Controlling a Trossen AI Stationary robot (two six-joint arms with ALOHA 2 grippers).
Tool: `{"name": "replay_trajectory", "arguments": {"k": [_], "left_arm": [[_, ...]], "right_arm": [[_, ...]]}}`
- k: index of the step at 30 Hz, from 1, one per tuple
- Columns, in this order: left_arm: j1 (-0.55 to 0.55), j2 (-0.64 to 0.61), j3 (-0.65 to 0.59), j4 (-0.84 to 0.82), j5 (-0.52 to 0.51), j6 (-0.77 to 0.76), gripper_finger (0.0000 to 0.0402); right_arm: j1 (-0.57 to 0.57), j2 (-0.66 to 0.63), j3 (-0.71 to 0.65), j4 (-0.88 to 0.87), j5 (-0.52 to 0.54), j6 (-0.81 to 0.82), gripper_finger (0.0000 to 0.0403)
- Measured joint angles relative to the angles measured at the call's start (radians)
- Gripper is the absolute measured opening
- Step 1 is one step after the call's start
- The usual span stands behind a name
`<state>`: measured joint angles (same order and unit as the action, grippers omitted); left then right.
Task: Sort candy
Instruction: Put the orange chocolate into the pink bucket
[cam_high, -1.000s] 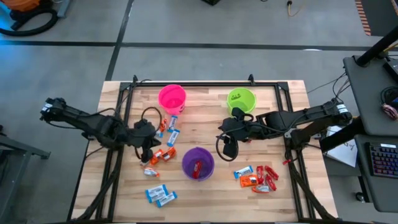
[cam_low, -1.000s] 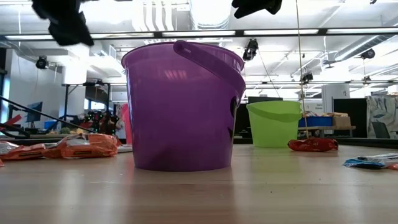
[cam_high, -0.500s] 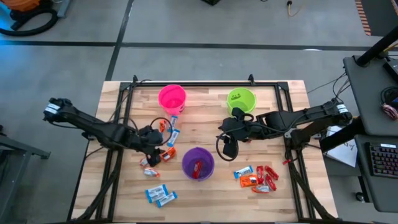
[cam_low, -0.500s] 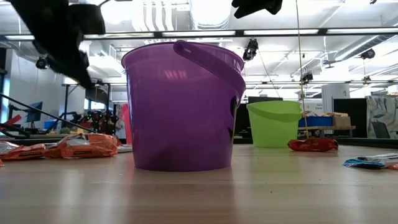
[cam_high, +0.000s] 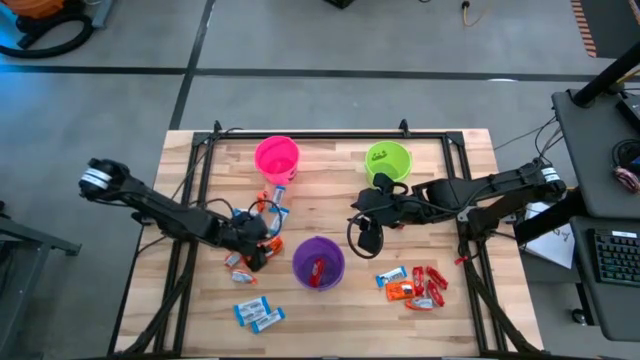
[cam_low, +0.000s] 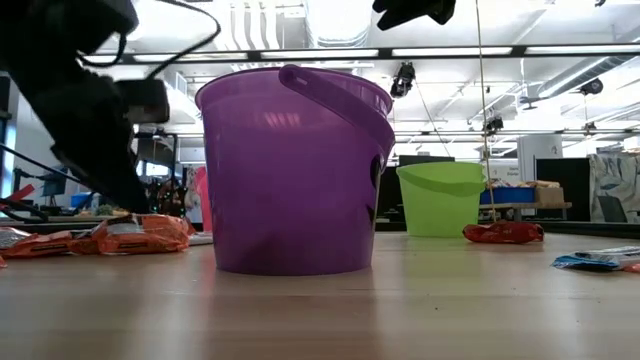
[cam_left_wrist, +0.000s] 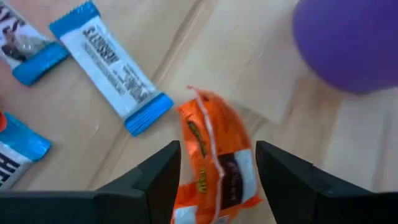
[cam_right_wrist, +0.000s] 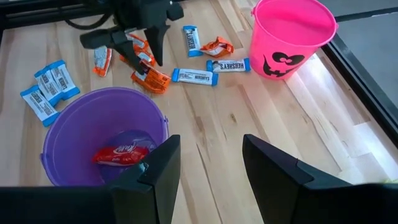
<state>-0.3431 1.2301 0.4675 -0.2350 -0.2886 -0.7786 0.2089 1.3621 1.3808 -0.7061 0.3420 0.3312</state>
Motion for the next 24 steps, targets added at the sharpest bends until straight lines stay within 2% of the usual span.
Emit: {"name": "replay_trajectory", "arguments": {"k": [12,17,22,24], "left_arm": [[0.0,0.111,0.034,0.017,-0.008,0.047,0.0133],[0.0,0.11,0.042,0.018,-0.008,0.078,0.0086],[0.0,0.104,0.042,0.016,-0.007,0.084,0.0017],[0.0,0.104,0.042,0.016,-0.002,0.083,0.0007]], "right_arm": [[0.0,0.0,0.0,0.0,0.009,0.012,0.0166],[0.0,0.0,0.0,0.0,0.025,0.012,0.0166],[0.0,0.0,0.0,-0.001,0.026,0.011,0.0166],[0.0,0.0,0.0,0.0,0.026,0.011,0.0166]]}}
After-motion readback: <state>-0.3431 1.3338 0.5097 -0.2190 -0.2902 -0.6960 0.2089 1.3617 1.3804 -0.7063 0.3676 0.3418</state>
